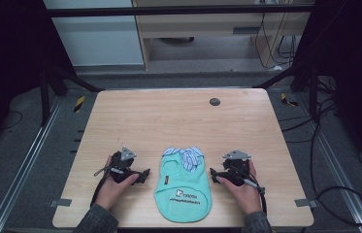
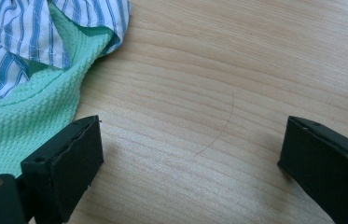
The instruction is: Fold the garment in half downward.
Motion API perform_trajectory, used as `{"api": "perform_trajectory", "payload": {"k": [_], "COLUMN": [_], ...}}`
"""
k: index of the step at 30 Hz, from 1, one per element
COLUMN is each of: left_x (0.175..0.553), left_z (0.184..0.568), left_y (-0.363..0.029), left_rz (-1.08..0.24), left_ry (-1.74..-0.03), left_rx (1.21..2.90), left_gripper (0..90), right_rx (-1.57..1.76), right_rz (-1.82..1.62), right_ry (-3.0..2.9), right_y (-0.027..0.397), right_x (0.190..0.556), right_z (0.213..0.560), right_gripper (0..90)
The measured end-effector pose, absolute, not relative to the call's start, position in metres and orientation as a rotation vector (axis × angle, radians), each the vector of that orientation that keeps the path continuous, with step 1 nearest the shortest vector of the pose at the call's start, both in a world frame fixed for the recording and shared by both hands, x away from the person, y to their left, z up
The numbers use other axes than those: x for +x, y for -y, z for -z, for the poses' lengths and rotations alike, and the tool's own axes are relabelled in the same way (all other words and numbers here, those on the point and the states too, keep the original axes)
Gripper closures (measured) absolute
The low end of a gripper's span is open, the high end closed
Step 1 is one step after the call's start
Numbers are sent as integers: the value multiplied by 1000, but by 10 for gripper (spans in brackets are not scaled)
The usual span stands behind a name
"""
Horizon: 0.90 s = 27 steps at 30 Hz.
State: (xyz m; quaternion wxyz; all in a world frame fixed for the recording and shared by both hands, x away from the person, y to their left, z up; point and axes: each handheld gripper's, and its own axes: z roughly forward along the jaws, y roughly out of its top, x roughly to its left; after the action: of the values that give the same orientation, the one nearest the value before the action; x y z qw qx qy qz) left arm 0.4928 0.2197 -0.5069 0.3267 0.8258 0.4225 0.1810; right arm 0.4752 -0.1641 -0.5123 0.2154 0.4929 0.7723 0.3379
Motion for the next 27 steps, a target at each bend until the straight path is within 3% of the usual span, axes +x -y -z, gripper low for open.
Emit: {"api": "perform_trajectory", "payload": {"k": [6,8,11,13,15,21,27], "left_x": [491,495,500,511,517,540,558], "left_z": [502,495,490,482,478,463,457], "left_y": [-214,-208,-203,-195,-190,-173,-159], "left_rz": [-438,-443,-431,-364,-352,-276,-247], "left_ry": [-1090,-1094,-1095,-1099,-1093,-1082,-1067], "left_rx": [2213,2209,2193,2144,2150,2148,2186], "left_gripper": [37,70,114,160,172,352,446], "right_rx": [1372,1373,1355,1303,1294,1243,1304], "right_rz": [-936,-951,-979,-963,-969,-921,-932], "right_ry": [-2139,-2148,-2180,-2206,-2225,-2305,-2307], "right_y": [164,159,152,140,135,115,112], "right_x": [474,474,477,487,491,520,539], "right_z": [512,508,503,494,491,471,467], "right_gripper": [65,192,241,363,402,597,623]}}
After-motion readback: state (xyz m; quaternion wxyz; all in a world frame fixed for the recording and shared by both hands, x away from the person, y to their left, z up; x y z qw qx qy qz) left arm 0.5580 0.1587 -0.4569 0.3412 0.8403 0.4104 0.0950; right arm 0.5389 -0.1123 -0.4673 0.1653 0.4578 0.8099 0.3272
